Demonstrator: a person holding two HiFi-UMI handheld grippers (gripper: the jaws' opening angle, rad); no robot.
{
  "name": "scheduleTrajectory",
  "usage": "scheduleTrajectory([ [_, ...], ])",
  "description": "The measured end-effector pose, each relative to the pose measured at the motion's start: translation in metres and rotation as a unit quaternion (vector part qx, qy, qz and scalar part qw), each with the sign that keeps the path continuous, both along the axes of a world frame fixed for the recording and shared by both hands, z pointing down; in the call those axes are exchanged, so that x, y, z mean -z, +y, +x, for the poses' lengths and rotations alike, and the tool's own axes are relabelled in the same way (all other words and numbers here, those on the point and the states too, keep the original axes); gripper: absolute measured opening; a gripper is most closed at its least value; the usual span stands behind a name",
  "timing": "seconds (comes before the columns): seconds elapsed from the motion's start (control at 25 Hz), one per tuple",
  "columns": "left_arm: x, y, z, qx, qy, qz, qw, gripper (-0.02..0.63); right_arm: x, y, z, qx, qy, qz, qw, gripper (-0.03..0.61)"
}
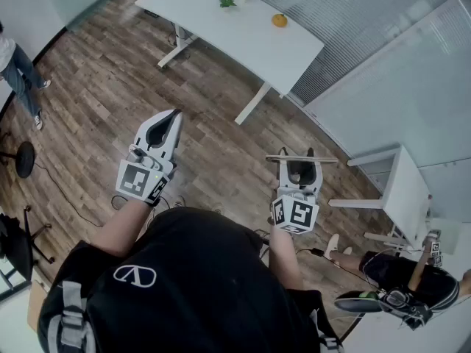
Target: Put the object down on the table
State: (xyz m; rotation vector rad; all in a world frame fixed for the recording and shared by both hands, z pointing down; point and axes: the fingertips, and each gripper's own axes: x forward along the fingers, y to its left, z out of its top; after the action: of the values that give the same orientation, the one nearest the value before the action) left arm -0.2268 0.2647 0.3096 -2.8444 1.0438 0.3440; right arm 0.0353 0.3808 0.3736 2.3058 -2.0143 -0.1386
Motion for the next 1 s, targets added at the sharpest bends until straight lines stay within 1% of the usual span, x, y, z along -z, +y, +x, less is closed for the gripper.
scheduleTrajectory([
  [0.32, 0.002, 0.0, 0.0, -0.002, 0.0, -0.004, 1.0, 0.005, -0.001, -0.001, -0.002, -0.001, -0.005, 0.001, 1.0, 0.307],
  [0.48, 0.001, 0.001, 0.002, -0.004, -0.001, -0.006, 1.0, 0.005, 0.003, -0.002, -0.006, 0.018, -0.023, 0.011, 1.0, 0.311],
  [0.72, 0.001, 0.003, 0.002, -0.005, 0.002, -0.008, 1.0, 0.005, 0.003, -0.004, -0.009, 0.023, -0.021, 0.014, 0.999, 0.311],
  [1.0, 0.002, 0.005, 0.02, -0.003, 0.004, -0.004, 1.0, 0.005, 0.002, -0.009, 0.004, 0.04, -0.023, 0.021, 0.999, 0.31],
])
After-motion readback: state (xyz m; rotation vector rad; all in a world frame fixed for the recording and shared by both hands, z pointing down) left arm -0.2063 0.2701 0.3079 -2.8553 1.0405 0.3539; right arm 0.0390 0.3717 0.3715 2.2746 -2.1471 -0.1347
